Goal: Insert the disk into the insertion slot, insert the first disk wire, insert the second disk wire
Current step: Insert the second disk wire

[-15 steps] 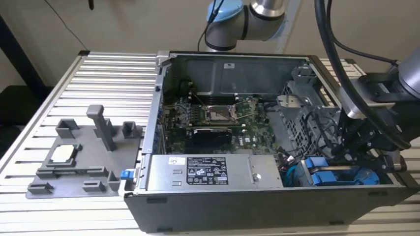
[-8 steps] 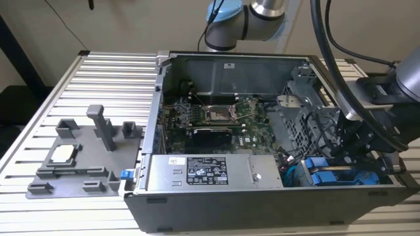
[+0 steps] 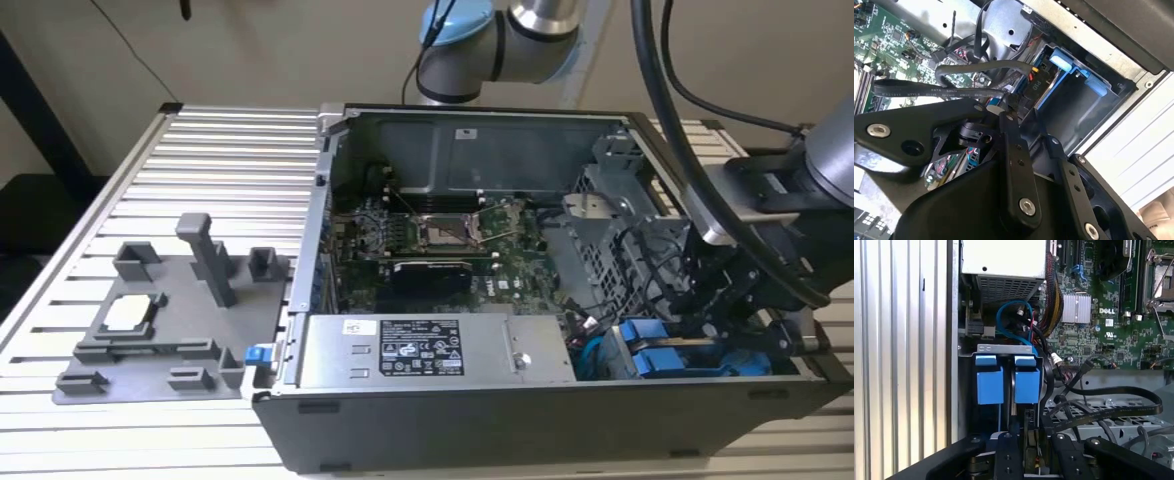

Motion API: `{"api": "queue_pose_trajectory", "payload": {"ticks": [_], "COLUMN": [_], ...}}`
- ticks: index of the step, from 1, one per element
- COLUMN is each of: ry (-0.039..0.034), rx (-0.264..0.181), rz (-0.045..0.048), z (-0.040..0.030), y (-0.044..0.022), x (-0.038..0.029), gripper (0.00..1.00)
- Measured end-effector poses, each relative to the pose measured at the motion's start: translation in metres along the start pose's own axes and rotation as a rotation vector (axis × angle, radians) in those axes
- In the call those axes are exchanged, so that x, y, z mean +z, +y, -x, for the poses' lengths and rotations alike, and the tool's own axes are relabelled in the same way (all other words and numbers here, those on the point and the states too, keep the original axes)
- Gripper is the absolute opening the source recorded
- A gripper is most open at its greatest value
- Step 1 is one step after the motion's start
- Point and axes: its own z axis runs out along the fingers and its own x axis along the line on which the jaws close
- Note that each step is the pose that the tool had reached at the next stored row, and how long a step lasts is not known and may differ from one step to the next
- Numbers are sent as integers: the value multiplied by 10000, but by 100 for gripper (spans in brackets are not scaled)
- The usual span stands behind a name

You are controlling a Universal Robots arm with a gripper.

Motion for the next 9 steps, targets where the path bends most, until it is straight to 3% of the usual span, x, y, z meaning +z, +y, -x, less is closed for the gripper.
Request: {"api": "queue_pose_trajectory", "payload": {"ticks": [4,9], "ry": [-1,0], "rx": [1,6], "rz": [0,3], "z": [5,20], "y": [0,0], "x": [-36,-152], "gripper": [30,30]}}
